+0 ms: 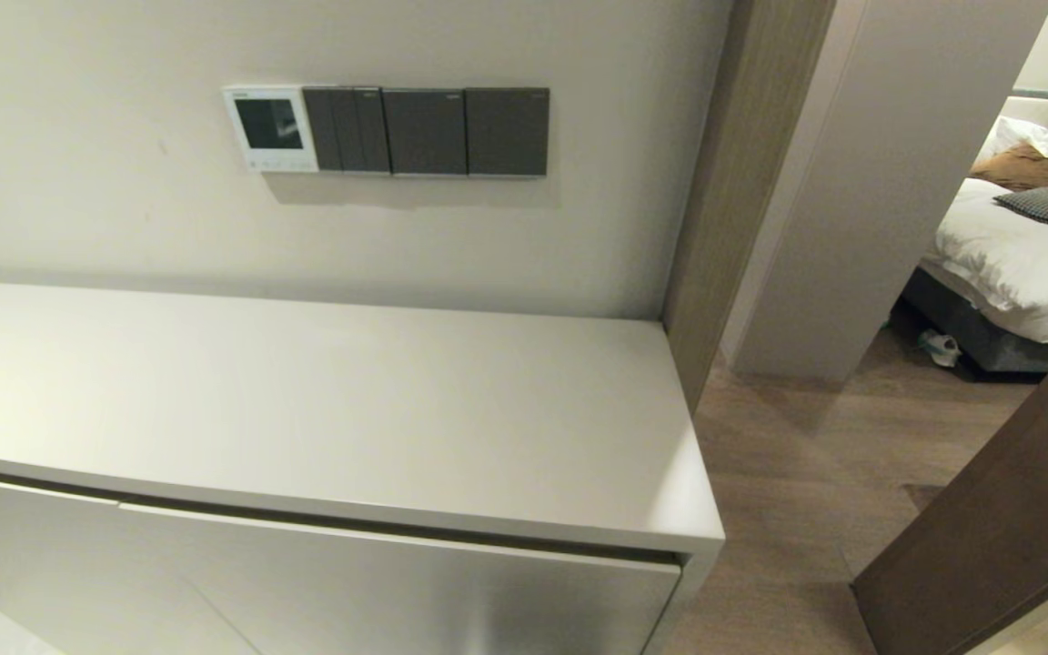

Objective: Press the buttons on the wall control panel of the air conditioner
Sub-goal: Turn on the central air conditioner

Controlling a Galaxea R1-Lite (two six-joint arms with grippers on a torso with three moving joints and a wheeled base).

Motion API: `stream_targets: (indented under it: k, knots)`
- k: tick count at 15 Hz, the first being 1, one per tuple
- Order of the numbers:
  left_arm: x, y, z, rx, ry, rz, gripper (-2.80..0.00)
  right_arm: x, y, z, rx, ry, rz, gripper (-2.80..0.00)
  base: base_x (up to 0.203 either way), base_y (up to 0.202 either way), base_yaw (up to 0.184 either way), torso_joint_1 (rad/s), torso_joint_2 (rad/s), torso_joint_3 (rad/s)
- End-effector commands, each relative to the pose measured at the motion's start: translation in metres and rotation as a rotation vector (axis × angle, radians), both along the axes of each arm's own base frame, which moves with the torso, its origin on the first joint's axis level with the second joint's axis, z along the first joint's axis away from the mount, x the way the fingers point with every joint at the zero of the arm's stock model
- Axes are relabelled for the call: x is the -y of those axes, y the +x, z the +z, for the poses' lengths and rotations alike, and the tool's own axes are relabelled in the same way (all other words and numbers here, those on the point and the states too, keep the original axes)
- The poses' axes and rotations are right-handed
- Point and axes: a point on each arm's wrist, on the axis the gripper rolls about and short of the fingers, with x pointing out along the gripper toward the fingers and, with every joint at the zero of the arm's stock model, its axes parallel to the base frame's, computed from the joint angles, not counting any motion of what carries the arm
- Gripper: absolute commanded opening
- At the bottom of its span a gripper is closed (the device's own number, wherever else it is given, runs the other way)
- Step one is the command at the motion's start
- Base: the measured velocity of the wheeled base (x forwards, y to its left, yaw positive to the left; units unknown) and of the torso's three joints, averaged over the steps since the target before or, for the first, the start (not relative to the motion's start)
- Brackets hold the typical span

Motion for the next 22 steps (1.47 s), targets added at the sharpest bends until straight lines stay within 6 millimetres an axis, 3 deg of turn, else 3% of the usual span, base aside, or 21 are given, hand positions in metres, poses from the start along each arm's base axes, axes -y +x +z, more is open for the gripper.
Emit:
stream_targets:
  k: [1,18,22]
  knots:
    - [0.000,0.000,0.000,0.000,0.000,0.000,-2.80,0.000,0.000,-0.001,-0.004,0.001,0.001,-2.80,0.000,0.000,0.000,0.000,0.00,0.000]
    - [0.000,0.000,0.000,0.001,0.016,0.001,-2.80,0.000,0.000,-0.001,-0.004,0.000,0.001,-2.80,0.000,0.000,0.000,0.000,0.00,0.000]
    - [0.000,-0.010,0.034,0.153,0.012,0.000,-2.80,0.000,0.000,-0.001,-0.004,0.000,0.001,-2.80,0.000,0.000,0.000,0.000,0.00,0.000]
